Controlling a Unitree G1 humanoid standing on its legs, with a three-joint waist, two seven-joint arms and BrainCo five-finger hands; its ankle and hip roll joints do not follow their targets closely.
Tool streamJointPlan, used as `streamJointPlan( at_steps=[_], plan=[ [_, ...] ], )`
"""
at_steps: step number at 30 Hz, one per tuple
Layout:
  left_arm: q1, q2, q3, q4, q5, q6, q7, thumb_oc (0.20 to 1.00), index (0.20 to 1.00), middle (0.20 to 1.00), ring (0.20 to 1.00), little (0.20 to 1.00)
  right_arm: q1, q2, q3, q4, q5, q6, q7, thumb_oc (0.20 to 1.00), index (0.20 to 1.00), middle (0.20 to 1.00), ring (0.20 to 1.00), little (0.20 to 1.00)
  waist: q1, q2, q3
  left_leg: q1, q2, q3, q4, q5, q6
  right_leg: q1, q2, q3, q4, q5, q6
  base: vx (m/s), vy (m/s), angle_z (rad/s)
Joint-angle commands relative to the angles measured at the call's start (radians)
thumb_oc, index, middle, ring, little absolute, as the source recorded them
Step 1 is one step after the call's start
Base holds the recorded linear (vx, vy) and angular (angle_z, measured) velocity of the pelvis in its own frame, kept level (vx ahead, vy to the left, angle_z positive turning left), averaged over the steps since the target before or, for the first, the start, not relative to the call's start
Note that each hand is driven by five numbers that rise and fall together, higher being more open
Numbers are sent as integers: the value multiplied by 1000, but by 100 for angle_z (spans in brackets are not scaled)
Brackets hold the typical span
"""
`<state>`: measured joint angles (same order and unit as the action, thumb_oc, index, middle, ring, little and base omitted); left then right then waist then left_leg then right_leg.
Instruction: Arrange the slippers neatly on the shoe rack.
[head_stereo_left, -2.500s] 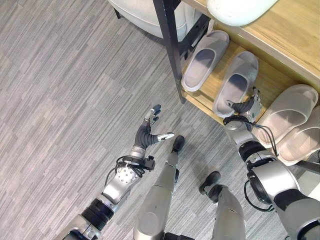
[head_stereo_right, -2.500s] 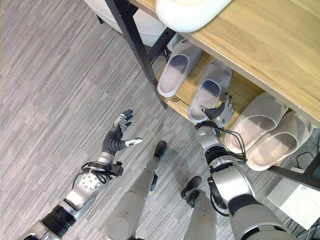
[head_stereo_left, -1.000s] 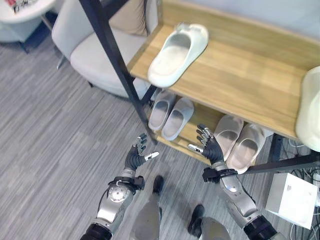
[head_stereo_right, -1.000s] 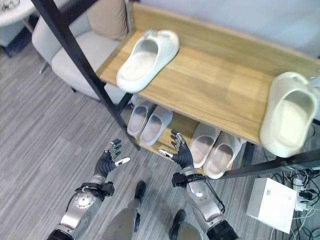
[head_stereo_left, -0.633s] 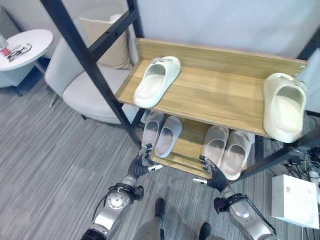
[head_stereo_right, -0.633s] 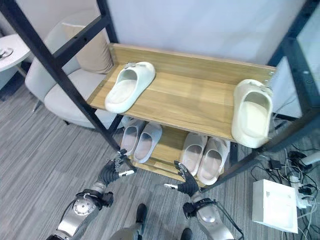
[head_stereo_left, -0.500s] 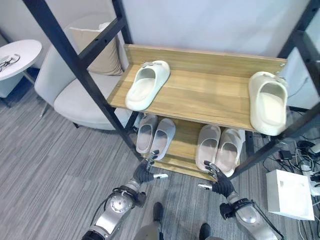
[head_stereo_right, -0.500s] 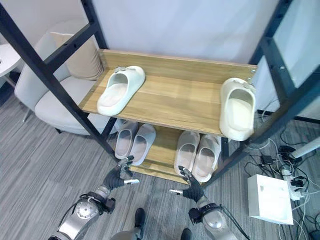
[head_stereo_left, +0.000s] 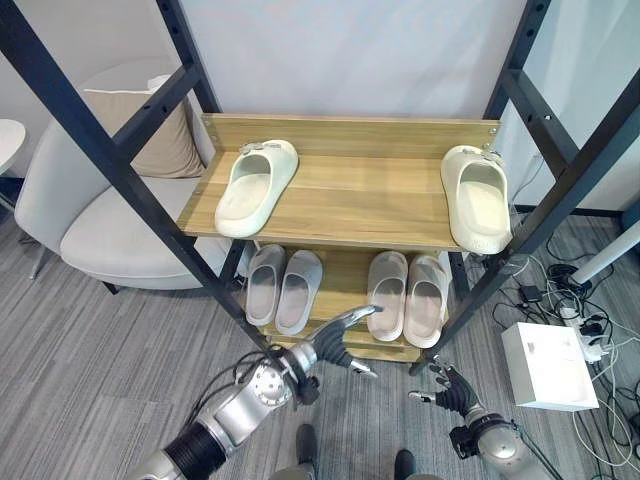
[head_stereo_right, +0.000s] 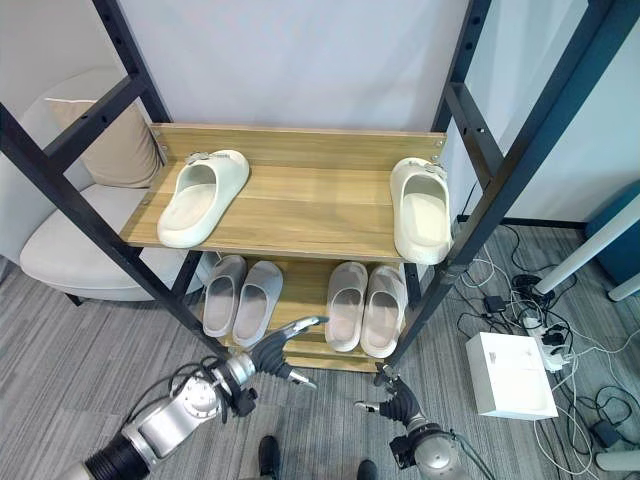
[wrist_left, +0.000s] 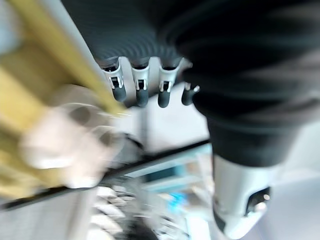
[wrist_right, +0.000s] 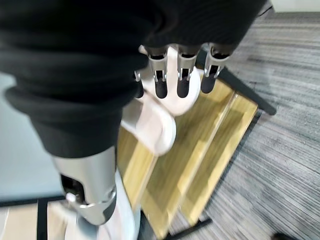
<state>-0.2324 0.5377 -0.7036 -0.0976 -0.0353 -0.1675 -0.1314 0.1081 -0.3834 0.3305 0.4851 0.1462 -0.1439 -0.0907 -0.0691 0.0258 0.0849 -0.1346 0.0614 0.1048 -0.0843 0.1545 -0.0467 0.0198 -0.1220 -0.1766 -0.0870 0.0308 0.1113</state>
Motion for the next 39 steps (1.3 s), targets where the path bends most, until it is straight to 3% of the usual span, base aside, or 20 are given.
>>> streamJointPlan(
  at_steps=[1,6,11,15,19,21,23,24,29,31,35,39],
  plan=[
    [-94,0,51,-61,-259,-67,-72,1000,1000,1000,1000,1000,-60,7,-35,-8,57,-25,-26,1000,1000,1000,1000,1000,7,-8,38,112,28,-1,-3,-153,-44,2,-58,-30,0,-17,59,10,-21,-14],
    [-159,17,167,-189,-454,-90,-69,1000,1000,1000,1000,1000,-82,25,-48,51,72,-22,-27,1000,1000,1000,1000,1000,16,-7,34,122,27,-5,-3,-153,-48,17,-58,-35,0,-23,57,13,-22,-4],
    [-159,-7,309,-234,-497,-137,-12,1000,1000,1000,1000,1000,-67,29,-44,52,65,-25,-11,1000,1000,1000,1000,1000,25,-11,36,125,27,-10,-3,-151,-52,30,-58,-43,0,-28,54,8,-24,1],
    [-152,-65,508,-164,-335,-205,196,1000,1000,1000,1000,1000,-50,74,-37,87,93,-33,3,1000,1000,1000,1000,1000,39,-20,35,134,31,-13,-3,-151,-58,44,-57,-46,0,-39,47,33,-51,8],
    [-222,-25,595,-15,-30,-186,456,1000,1000,1000,1000,1000,-67,95,-22,113,111,-43,-9,1000,1000,1000,1000,1000,29,-21,34,143,35,-4,-3,-152,-59,49,-54,-39,0,-39,47,35,-34,10],
    [-233,-14,603,6,17,-183,498,1000,1000,1000,1000,1000,-71,98,-21,118,113,-46,-12,1000,1000,1000,1000,1000,27,-21,37,146,36,-1,-3,-152,-60,49,-54,-38,0,-38,48,0,0,0],
    [-268,113,630,156,265,-86,613,1000,1000,1000,1000,1000,-72,100,-6,119,127,-55,-17,1000,1000,1000,1000,1000,13,-13,33,153,39,15,-3,-155,-60,43,-55,-27,0,-33,53,43,19,-12],
    [-271,113,628,159,266,-87,615,1000,1000,1000,1000,1000,-73,102,-6,119,127,-55,-17,1000,1000,1000,1000,1000,14,-15,34,153,39,15,-3,-155,-60,43,-56,-26,0,-33,53,30,14,-20],
    [-331,275,586,295,530,33,696,1000,1000,1000,1000,1000,-58,90,5,110,141,-67,-14,1000,1000,1000,1000,1000,1,-13,30,153,37,26,-3,-159,-58,36,-59,-21,0,-27,60,31,18,-9],
    [-397,347,529,383,658,109,715,1000,1000,1000,1000,1000,-50,76,15,94,144,-73,-12,1000,1000,1000,1000,1000,-7,-12,30,146,36,31,-3,-160,-57,25,-62,-19,0,-21,65,17,35,0],
    [-561,415,374,546,835,231,692,1000,1000,1000,1000,1000,-36,48,27,43,142,-88,-20,1000,1000,1000,1000,1000,-29,-16,42,118,37,46,-3,-161,-54,-20,-65,-2,0,-7,74,-13,37,-18],
    [-599,408,343,590,839,244,680,1000,1000,1000,1000,1000,-30,50,26,33,143,-88,-22,1000,1000,1000,1000,1000,-39,-19,51,108,39,56,-3,-159,-51,-43,-64,12,0,-1,75,-9,16,-16]
  ],
)
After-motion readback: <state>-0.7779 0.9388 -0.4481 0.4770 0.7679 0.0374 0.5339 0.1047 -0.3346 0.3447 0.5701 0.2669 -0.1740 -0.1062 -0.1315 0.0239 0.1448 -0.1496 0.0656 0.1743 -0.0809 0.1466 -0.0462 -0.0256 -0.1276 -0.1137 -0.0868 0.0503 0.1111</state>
